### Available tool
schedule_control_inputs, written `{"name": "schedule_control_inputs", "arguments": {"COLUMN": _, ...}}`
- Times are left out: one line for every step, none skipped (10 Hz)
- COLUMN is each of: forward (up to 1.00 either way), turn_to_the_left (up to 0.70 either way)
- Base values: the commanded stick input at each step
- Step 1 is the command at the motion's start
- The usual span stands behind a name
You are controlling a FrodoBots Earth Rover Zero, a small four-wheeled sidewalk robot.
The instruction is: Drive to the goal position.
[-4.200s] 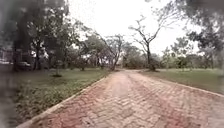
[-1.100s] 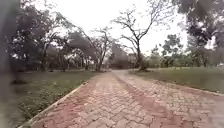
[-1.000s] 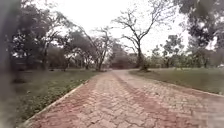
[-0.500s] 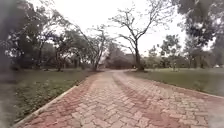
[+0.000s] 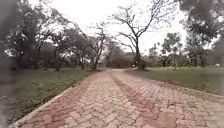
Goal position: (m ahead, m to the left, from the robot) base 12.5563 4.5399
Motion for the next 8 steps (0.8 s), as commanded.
{"name": "schedule_control_inputs", "arguments": {"forward": 0.70, "turn_to_the_left": 0.00}}
{"name": "schedule_control_inputs", "arguments": {"forward": 0.70, "turn_to_the_left": 0.00}}
{"name": "schedule_control_inputs", "arguments": {"forward": 0.70, "turn_to_the_left": 0.00}}
{"name": "schedule_control_inputs", "arguments": {"forward": 0.70, "turn_to_the_left": 0.00}}
{"name": "schedule_control_inputs", "arguments": {"forward": 0.70, "turn_to_the_left": 0.00}}
{"name": "schedule_control_inputs", "arguments": {"forward": 0.70, "turn_to_the_left": 0.00}}
{"name": "schedule_control_inputs", "arguments": {"forward": 0.70, "turn_to_the_left": 0.00}}
{"name": "schedule_control_inputs", "arguments": {"forward": 0.70, "turn_to_the_left": 0.00}}
